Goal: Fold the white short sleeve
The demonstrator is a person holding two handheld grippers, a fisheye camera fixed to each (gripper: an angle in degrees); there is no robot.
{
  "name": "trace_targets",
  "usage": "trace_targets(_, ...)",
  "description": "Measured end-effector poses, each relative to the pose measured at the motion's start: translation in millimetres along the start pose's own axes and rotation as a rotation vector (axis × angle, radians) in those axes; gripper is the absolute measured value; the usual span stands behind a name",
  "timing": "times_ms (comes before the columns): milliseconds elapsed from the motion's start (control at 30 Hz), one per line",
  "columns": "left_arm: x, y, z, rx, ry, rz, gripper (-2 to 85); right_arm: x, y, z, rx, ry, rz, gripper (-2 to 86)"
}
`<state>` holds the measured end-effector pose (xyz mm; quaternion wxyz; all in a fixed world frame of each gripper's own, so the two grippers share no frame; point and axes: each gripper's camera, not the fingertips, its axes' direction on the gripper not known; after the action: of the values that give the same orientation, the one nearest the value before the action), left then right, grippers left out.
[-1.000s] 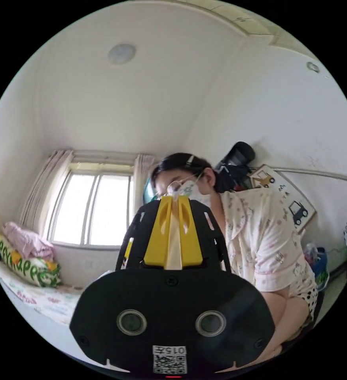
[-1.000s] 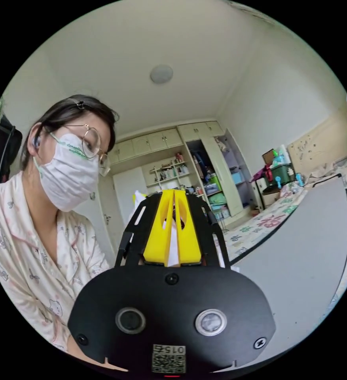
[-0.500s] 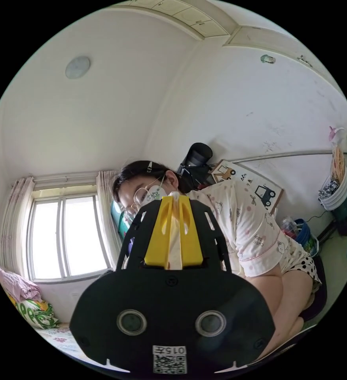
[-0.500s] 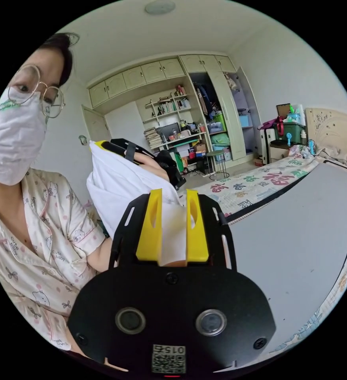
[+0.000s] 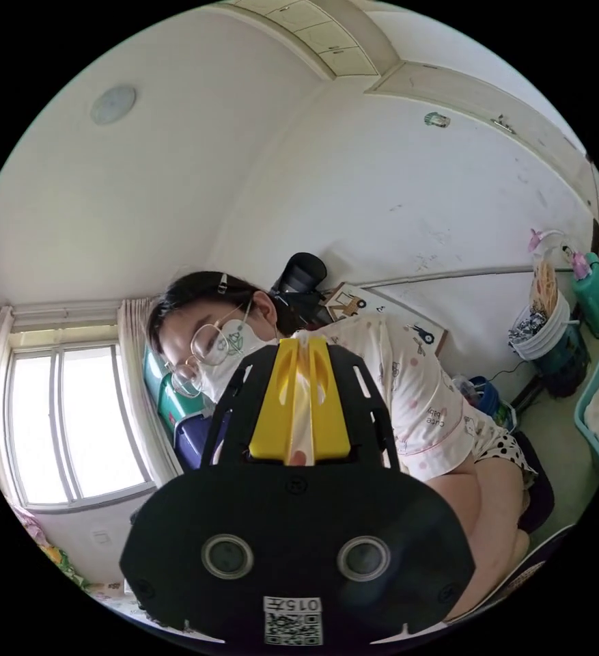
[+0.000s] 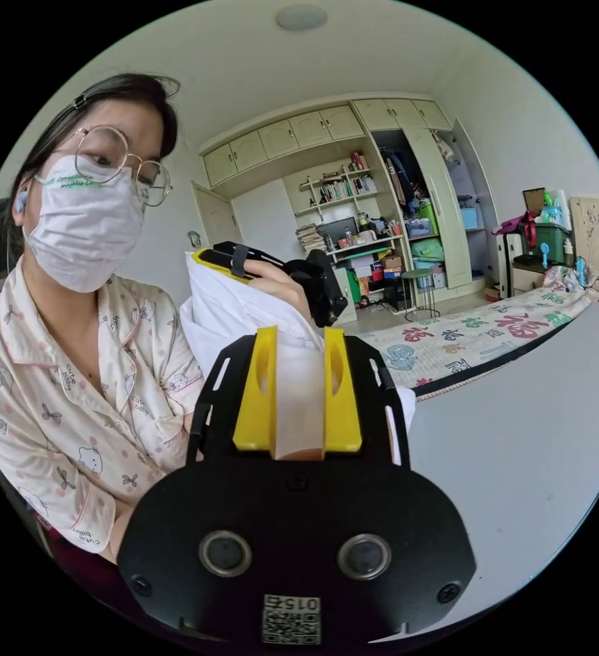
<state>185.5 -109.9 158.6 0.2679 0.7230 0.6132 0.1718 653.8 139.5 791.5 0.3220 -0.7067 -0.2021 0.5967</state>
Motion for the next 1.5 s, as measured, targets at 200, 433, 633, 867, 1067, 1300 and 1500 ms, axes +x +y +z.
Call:
trace_targets(200, -20.6, 2.4, 29.2, -0.022, 0.070, -0.014, 1.1, 3.2, 5.4, -8.0, -0.040, 0.037, -0.013, 7.8)
trace_targets(433, -41.2, 7.4, 29.0, -0.014, 0.119, -0.040, 1.0, -3.7, -3.4, 29.3, -0.132, 0.056, -0.050, 6.2)
trace_targets(633, -45.1, 2.3, -1.1, -0.016, 0.077, -0.034, 1.0, 1.3, -21.4, 52.6, -0.134, 0.241, -0.017, -0.5)
trace_targets(867, -0.7, -37.6, -99.6, -0.038, -0.629, -0.067, 0.9, -44.9, -19.9, -32.6, 0.367, 0.637, 0.153, -0.8)
trace_targets(1067, 23.4, -57.6, -156.3, -0.189, -1.445, -0.154, 0.9, -57.4, 16.0, -68.9, 0.656, 0.617, 0.189, -0.8)
trace_targets(1300, -9.5, -57.9, -157.3, -0.514, -1.791, -0.166, 0.7, -35.7, 11.4, -33.8, 0.527, 0.803, 0.274, -0.4)
trace_targets(1500, -16.3, -45.7, -197.6, -0.362, -2.012, -0.333, 0.3, -14.2, 24.8, -11.5, 0.493, 0.620, 0.264, -0.3)
